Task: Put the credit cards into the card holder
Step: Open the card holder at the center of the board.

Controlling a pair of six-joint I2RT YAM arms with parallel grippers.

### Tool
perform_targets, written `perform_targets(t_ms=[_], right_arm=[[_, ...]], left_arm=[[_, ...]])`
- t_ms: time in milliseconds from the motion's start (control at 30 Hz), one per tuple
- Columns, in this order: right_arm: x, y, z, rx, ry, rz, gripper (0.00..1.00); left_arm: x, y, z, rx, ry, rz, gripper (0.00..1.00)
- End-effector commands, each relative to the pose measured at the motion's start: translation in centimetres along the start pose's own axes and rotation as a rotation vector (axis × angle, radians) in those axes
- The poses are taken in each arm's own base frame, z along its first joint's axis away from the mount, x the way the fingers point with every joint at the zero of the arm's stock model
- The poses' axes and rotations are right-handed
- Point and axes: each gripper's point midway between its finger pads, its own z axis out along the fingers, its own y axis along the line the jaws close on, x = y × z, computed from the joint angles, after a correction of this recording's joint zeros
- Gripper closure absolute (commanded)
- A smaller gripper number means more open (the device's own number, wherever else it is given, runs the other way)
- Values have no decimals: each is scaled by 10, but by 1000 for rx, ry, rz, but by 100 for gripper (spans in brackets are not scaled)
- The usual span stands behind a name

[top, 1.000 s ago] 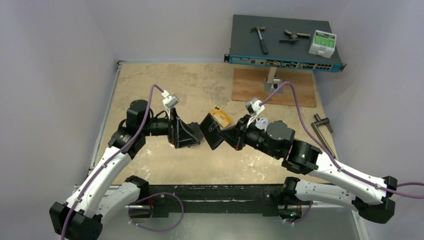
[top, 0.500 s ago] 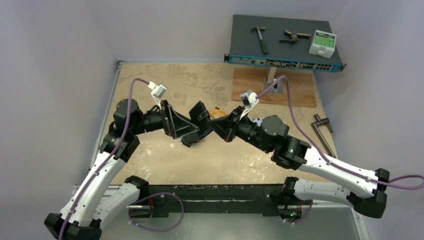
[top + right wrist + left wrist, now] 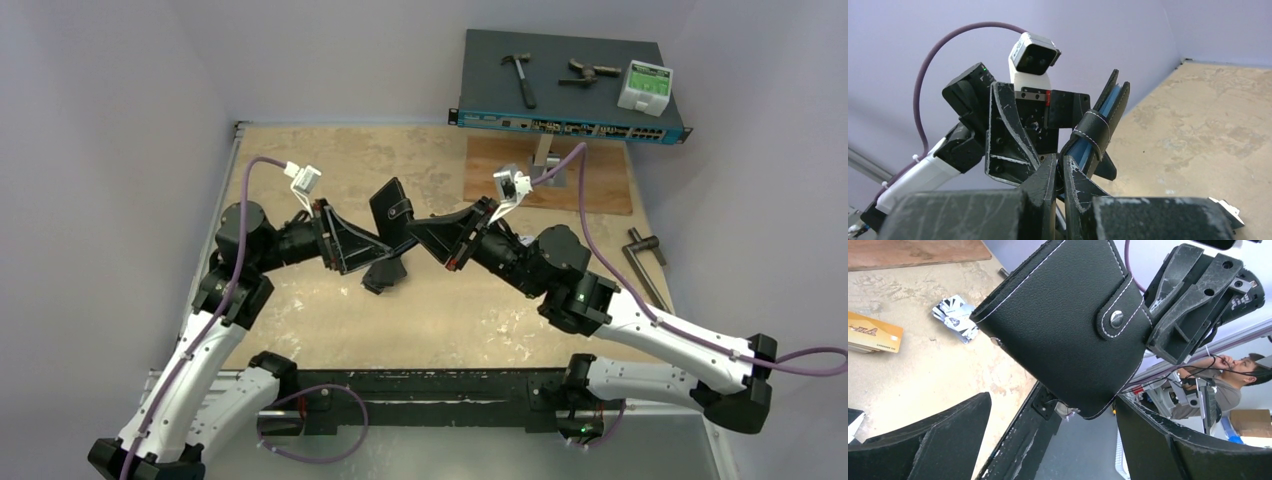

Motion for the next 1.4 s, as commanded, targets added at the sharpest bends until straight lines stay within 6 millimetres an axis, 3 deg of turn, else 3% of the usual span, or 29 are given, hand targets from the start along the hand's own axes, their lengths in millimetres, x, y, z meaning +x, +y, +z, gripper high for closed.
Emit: perform_targets(t_ms=[0,167,400,600,833,1033,1133,1167,1267,1367], right_arm=[[-7,17,7,-86,-51,56,100],[5,12,15,-87,-49,82,100],[9,0,13,-35,-56,85,100],[18,-9,16,-8,-43,93,100],[23,-24,12,59,-36,69,100],[33,-26,8,56,7,48,100],[29,-18,-8,20,26,26,87],[26,-17,-13,16,25,7,79],[7,-3,-23,-20,25,-72,34],[-13,18,-21,-81,42,-150,13]], left_arm=[[-33,-29,-1,57,-80,24,9],[-46,-51,-5,109,-109,64,24],[-40,-51,-12,115,-112,72,34],[-36,-54,-17,120,-108,95,74],[-37,-59,-19,134,-107,111,76],[-35,-57,-19,128,-100,138,89],[-34,-54,-20,115,-100,185,97],[-33,-52,-20,112,-94,200,98],[-22,-48,-20,127,-46,235,100],[-9,-49,-21,166,20,245,100]])
